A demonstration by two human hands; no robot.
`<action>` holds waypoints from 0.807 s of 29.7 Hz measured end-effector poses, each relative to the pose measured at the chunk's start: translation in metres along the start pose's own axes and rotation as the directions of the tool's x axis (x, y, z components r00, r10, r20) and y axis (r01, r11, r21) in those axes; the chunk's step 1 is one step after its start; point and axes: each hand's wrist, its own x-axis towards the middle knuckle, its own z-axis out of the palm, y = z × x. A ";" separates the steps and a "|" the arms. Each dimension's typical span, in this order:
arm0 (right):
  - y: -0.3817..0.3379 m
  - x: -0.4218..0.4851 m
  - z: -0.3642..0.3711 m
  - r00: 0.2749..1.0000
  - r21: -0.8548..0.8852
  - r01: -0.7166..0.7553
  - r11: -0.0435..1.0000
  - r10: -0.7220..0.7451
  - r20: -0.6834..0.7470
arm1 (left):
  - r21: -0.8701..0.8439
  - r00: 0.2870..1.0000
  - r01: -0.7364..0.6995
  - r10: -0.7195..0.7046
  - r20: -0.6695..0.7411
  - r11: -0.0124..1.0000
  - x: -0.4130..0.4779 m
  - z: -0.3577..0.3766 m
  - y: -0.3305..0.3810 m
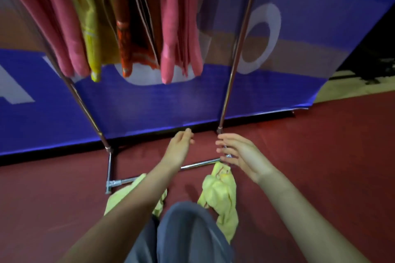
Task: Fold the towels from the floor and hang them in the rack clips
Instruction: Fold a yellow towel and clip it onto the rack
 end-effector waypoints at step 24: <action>0.321 0.108 -0.036 0.720 -0.361 -0.677 0.641 0.678 -0.147 | 0.076 0.712 0.670 -0.668 0.218 0.739 0.065 0.071 -0.271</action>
